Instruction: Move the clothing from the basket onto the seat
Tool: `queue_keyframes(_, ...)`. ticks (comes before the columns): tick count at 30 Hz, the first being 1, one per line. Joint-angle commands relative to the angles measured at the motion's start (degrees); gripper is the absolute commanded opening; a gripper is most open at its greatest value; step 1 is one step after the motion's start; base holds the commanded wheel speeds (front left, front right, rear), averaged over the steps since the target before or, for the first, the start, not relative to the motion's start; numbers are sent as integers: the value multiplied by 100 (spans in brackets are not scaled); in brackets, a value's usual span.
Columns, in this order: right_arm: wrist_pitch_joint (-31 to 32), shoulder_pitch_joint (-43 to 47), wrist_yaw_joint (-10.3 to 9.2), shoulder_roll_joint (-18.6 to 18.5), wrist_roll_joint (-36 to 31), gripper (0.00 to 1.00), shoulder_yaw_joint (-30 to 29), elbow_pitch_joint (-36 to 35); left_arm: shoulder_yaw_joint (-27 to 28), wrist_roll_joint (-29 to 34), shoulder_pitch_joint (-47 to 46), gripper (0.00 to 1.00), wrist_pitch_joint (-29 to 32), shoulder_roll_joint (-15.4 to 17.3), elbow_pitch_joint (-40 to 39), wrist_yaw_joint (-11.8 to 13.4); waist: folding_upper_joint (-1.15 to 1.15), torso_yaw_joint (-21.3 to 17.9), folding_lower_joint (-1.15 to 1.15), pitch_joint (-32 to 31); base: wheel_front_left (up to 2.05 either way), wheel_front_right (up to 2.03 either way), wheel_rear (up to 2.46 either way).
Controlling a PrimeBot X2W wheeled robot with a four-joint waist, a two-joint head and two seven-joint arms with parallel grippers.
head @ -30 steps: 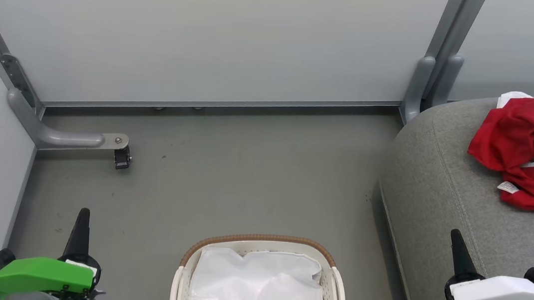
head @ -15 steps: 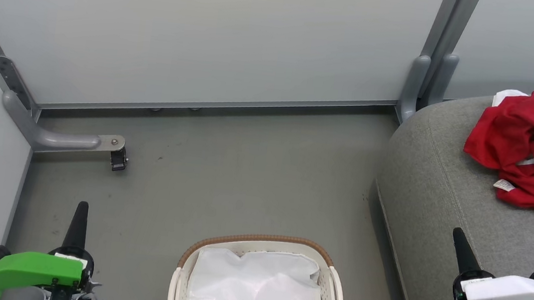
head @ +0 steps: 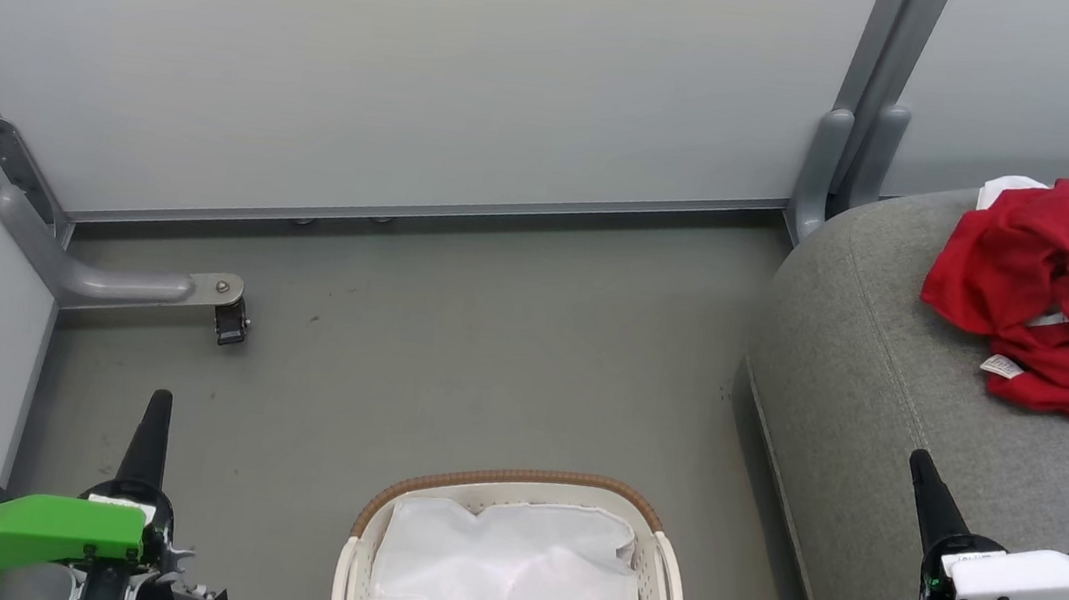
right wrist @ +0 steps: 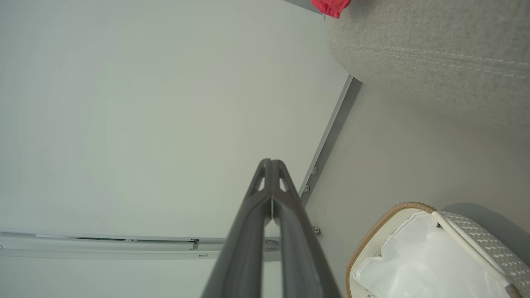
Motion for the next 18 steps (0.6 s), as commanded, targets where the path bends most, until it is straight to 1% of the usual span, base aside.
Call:
queue_keyframes(1,44,-66,-4,-35,133,0,-30,-50,29,-133,-134,0,44,27,-49,-32,0,-5,0,-1,0,0,0)
queue_keyframes(18,236,-65,-4,-40,890,0,-108,-104,131,-777,-200,0,242,29,-59,-65,0,-75,0,-9,0,0,0)
